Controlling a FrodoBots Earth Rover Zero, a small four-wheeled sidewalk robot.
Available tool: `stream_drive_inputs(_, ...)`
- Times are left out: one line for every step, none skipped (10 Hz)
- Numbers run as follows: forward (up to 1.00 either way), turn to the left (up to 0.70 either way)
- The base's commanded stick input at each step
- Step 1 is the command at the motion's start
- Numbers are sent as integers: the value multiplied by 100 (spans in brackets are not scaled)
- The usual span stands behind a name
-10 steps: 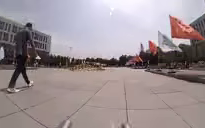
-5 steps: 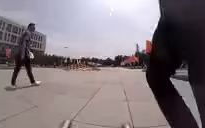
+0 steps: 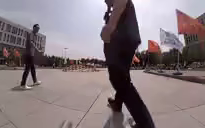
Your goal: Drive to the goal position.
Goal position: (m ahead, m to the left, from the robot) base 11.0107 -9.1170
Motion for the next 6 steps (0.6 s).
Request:
stream_drive_inputs(100,0)
stream_drive_inputs(100,0)
stream_drive_inputs(100,0)
stream_drive_inputs(100,0)
stream_drive_inputs(100,-8)
stream_drive_inputs(100,-7)
